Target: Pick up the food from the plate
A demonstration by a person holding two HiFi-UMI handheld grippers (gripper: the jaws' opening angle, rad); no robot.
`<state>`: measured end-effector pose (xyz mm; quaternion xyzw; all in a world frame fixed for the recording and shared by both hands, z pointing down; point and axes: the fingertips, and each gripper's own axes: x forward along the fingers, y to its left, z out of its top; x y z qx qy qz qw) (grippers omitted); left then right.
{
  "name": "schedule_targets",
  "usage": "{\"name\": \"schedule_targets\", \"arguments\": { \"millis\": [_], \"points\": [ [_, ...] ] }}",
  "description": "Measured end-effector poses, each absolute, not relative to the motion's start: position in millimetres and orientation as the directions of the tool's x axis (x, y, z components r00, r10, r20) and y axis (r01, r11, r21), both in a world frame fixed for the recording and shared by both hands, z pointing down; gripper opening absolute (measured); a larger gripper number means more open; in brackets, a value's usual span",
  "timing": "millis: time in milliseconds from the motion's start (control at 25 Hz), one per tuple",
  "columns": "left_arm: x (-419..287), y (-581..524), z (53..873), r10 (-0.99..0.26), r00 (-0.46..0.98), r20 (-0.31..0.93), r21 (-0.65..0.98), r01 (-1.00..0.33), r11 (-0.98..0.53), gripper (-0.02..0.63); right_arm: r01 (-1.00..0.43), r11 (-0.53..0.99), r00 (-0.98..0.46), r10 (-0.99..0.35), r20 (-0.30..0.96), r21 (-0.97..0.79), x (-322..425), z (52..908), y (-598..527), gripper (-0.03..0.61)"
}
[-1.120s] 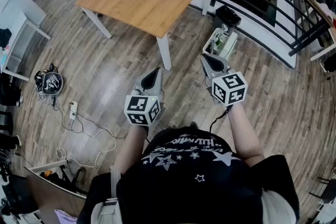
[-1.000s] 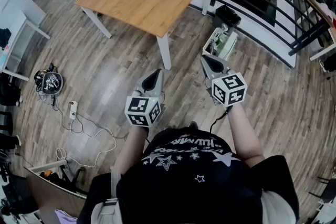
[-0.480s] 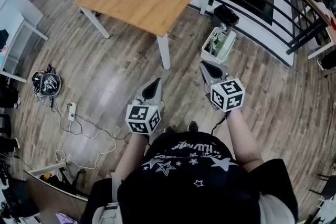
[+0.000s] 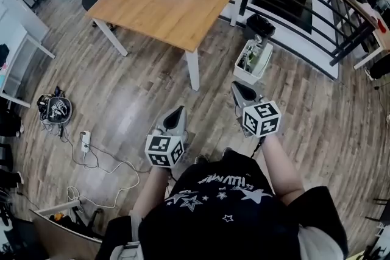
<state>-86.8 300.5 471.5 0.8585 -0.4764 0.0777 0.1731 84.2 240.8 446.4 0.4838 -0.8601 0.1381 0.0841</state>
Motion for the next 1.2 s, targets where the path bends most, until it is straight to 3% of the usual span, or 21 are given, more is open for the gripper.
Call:
{"name": "schedule_targets", "arguments": {
  "millis": [600, 1200],
  "points": [
    [-114, 296, 468, -0.806, 0.527, 0.269, 0.203, -0.849, -0.488, 0.002, -0.853, 0.499, -0.521, -0.807, 0.276, -0.151, 68, 450, 230, 0.002],
    [-111, 178, 481, -0.819, 0.479, 0.315, 0.182, -0.878, -0.443, 0.002, -0.834, 0.504, -0.550, -0.796, 0.254, -0.225, 72, 464, 90, 0.003]
  ]
}}
